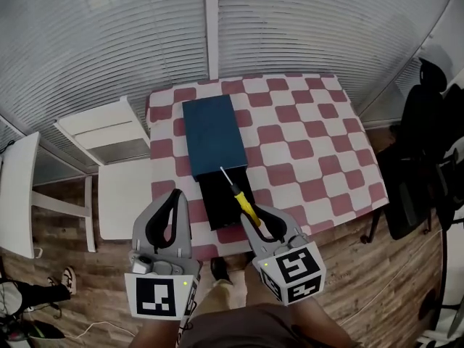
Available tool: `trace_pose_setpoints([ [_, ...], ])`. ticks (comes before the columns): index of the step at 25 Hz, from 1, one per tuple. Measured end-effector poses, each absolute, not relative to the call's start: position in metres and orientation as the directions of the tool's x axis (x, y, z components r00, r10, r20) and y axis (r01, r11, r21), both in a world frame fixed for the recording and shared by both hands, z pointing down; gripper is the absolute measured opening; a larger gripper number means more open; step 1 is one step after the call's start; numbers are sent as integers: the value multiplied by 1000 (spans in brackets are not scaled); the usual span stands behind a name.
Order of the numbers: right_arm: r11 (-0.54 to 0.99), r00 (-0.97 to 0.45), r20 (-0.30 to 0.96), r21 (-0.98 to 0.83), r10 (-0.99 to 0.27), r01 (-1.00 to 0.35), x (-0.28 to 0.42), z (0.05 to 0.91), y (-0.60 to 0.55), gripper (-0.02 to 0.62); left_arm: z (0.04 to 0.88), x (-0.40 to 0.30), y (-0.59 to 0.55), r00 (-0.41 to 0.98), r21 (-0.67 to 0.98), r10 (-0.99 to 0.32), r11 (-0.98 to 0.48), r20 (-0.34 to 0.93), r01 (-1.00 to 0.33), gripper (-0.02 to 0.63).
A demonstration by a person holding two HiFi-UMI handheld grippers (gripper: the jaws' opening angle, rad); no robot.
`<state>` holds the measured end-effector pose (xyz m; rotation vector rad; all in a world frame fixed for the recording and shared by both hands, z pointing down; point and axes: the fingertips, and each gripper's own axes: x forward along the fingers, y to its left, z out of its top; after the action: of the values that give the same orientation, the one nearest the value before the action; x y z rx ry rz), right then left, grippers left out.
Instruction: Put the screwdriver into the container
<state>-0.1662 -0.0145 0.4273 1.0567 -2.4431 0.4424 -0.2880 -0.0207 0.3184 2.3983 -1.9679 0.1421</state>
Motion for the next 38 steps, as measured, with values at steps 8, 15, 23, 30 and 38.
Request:
trace_pose_setpoints([
  [8, 652, -590, 581, -129, -561, -747, -163, 463, -13, 98, 342, -292, -22, 179, -14, -974, -183, 140, -983, 0],
  [15, 671, -563, 653, -111, -507, -733, -164, 490, -14, 98, 354, -295, -30, 174, 0, -971, -177, 163, -984, 0],
  [23, 690, -545, 713, -120, -440, -714, -172, 512, -20, 98, 358, -305, -43, 161, 9, -971, -162, 175, -987, 0],
  [30, 696, -539, 741, -137, -401, -705, -180, 531, -24, 98, 363, -313, -50, 150, 8, -970, -151, 190, -989, 0],
  [38, 721, -539, 756, -131, -371, -681, -188, 535, -28, 103, 367, -315, -54, 140, 6, -967, -142, 212, -990, 0],
])
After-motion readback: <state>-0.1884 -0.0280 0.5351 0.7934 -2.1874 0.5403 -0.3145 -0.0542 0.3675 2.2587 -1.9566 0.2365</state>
